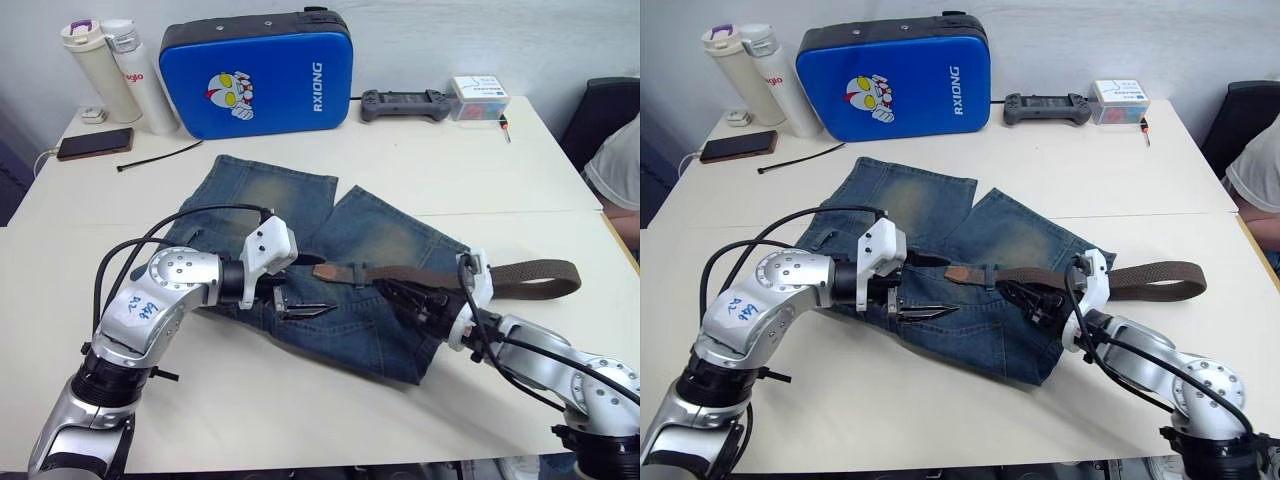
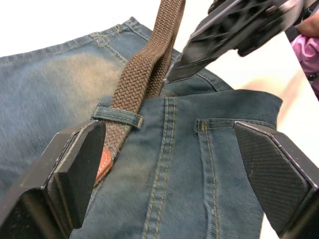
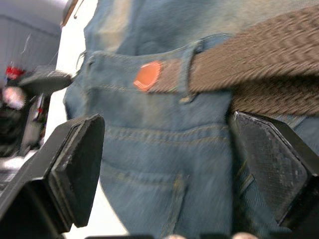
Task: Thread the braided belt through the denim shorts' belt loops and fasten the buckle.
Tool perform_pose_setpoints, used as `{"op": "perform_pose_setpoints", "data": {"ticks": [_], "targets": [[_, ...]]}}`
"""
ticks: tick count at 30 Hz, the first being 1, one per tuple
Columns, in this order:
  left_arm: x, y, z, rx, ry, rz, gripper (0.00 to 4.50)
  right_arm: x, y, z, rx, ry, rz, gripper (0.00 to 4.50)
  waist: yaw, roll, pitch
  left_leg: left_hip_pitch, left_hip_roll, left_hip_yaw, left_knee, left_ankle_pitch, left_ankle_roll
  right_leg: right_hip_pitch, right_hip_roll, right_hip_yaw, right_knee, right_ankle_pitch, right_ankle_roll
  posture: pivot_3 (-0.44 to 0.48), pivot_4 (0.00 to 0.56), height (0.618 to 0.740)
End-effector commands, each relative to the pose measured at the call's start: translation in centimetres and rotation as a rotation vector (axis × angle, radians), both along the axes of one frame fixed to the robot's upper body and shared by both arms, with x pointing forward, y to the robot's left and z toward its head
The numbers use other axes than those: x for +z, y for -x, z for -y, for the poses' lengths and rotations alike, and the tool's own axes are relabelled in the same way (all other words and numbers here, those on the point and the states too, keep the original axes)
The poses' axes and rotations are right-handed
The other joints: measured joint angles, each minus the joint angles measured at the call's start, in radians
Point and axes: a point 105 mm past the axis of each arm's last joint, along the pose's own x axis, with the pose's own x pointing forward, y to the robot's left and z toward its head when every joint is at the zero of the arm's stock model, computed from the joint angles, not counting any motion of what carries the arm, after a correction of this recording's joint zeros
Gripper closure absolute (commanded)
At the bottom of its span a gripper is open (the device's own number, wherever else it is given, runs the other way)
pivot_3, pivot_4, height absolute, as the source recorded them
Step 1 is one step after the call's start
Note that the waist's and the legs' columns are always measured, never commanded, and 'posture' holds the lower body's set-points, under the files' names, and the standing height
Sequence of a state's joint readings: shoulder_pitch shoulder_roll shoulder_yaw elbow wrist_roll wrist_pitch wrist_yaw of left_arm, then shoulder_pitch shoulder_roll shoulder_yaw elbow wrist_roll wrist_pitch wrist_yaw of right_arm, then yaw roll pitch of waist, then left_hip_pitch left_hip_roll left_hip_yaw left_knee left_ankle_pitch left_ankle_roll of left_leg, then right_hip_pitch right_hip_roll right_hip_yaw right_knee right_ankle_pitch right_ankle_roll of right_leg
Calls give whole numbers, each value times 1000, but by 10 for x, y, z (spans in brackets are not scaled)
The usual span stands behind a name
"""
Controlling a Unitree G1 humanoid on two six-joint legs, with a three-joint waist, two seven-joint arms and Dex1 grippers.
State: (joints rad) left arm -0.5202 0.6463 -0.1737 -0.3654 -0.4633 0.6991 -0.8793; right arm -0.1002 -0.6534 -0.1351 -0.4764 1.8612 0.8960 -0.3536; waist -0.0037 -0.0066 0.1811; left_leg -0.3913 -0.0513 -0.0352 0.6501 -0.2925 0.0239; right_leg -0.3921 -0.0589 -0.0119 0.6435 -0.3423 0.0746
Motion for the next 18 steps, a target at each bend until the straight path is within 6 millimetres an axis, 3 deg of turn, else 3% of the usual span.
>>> {"op": "perform_pose_setpoints", "data": {"ticks": [1,7,11,14,17,18], "targets": [[7,-1,-1,-22,-3,35,0,19,23,-14,196,142,157,39,3,0,0,0,0,0,0,0,0,0,0,0,0,0,0,0,150,740],[5,1,-10,-38,-46,27,0,27,49,-31,578,553,502,39,4,0,0,0,0,0,1,-1,2,0,0,0,-4,0,0,0,150,740],[3,4,-22,-47,-99,21,0,1,59,-36,792,674,547,39,5,0,0,0,0,0,0,-1,2,0,0,0,-6,0,0,0,150,740],[4,0,-27,-30,-117,38,0,-28,48,-26,838,802,530,39,6,0,0,-1,0,0,1,0,2,0,0,0,-6,0,0,0,150,740],[9,-13,-25,12,-112,103,0,-49,26,-14,822,937,550,812,10,0,0,0,0,0,2,0,1,0,-1,0,-6,0,0,0,150,740],[11,-17,-23,22,-106,124,0,-52,22,-12,818,958,555,1329,11,0,0,-1,-1,0,3,0,1,0,-1,0,-5,0,0,0,150,740]]}}
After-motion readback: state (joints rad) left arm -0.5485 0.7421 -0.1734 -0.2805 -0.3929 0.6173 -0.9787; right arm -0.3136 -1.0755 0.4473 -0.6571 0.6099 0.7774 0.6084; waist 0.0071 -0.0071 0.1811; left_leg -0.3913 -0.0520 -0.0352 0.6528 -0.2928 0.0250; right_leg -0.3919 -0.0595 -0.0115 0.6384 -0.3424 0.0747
